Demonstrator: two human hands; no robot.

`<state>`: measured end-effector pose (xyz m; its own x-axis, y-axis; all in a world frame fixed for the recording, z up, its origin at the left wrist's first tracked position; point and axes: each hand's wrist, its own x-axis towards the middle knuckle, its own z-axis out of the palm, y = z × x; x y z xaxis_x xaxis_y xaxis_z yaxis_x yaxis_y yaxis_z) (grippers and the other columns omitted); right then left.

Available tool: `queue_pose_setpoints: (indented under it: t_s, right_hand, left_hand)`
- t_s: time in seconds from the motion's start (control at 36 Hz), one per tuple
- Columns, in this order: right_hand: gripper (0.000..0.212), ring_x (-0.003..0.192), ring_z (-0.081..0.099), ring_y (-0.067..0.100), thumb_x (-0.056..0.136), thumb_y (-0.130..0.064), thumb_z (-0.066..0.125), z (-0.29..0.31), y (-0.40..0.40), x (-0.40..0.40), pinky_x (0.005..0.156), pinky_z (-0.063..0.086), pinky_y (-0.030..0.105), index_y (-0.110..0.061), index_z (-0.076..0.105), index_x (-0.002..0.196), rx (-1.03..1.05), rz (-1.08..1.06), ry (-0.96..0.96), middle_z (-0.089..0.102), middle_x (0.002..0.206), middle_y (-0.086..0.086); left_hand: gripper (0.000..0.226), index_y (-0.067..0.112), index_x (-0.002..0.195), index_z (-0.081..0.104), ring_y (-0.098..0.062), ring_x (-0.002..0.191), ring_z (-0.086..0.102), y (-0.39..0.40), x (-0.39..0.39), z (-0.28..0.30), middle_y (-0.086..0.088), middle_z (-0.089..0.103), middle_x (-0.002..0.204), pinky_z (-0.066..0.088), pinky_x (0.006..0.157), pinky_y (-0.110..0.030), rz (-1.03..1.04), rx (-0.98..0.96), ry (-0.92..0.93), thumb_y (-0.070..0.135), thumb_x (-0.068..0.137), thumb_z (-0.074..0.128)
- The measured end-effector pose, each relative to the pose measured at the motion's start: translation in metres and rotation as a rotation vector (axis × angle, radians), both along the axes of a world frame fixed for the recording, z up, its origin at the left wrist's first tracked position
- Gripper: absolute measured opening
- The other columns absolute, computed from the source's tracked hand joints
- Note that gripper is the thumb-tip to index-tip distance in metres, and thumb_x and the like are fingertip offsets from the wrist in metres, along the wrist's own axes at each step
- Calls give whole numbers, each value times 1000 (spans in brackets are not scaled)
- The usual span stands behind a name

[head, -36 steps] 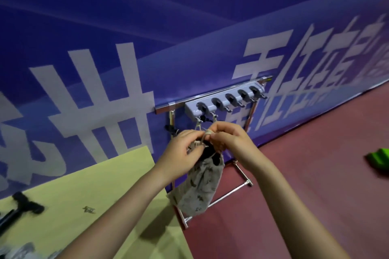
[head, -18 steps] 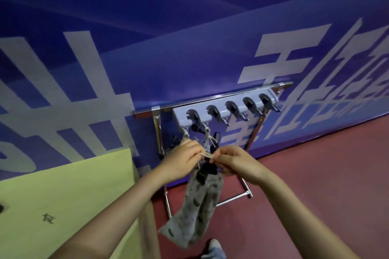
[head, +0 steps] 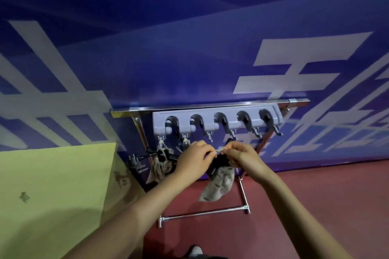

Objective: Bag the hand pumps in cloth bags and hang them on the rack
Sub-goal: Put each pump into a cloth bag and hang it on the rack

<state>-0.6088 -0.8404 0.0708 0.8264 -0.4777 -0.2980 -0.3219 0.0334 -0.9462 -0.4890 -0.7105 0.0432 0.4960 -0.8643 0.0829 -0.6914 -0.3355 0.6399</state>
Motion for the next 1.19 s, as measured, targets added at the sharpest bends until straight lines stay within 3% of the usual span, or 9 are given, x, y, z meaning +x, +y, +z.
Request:
queue_pose_setpoints:
  t_s: [0.25,0.44,0.53,0.61,0.69,0.83,1.0,1.11,1.19]
  right_hand:
    - [23,47,42,8,95,-4,52,-32,-20,40,51,35,22,-9,59,73,-63,-37,-38,49,49,-6]
    - [15,54,51,7,95,-5,53,-51,-27,54,58,43,23,-2,63,83,-65,-44,-57,61,56,-10]
    - [15,60,52,14,95,-8,54,-56,-29,56,62,44,30,-6,62,83,-70,-31,-67,60,62,-6]
    - [15,62,51,16,96,-7,53,-60,-29,57,63,44,32,-4,61,84,-54,-26,-82,58,66,0]
    - [13,66,52,17,96,-7,53,-64,-28,59,64,45,32,-4,61,87,-32,-20,-85,59,74,5]
    - [13,56,51,4,96,-4,52,-69,-27,62,60,46,22,-5,61,87,10,-55,-70,56,71,2]
    - [13,60,55,2,95,-6,55,-75,-25,59,61,46,15,-7,59,83,44,-90,-75,57,71,2]
    - [18,68,57,10,93,-14,61,-80,-24,55,68,47,21,-10,60,76,37,-120,-57,60,72,3]
    - [24,68,59,10,92,-17,63,-84,-21,52,69,47,22,-11,60,69,19,-168,-35,63,71,4]
  left_hand:
    - [25,17,90,62,-22,94,49,-26,10,-2,0,50,86,47,76,-41,174,176,-73,26,99,41]
    - [26,8,90,62,-22,104,42,-38,14,-7,-4,49,100,43,89,-39,216,213,-63,23,99,42]
    - [27,5,97,62,-23,107,41,-39,18,-1,-8,48,106,43,91,-40,117,278,-128,19,100,40]
    - [28,4,96,62,-26,99,46,-39,34,12,-10,50,103,46,81,-45,-59,393,-245,21,99,40]
    - [27,8,95,63,-21,92,48,-42,52,19,-8,52,100,43,72,-38,-206,463,-276,23,98,41]
    - [25,5,100,64,-27,93,53,-41,47,3,-10,54,103,45,78,-43,-123,391,-214,16,97,41]
    - [25,4,101,66,-31,92,56,-42,39,-6,-12,54,103,46,76,-46,-16,300,-285,12,96,43]
    - [29,1,113,62,-27,105,50,-36,36,-12,-11,51,114,46,84,-43,-37,289,-289,17,99,43]
    - [36,0,131,51,-26,123,43,-27,27,-15,-11,43,136,41,100,-38,-51,262,-263,15,101,39]
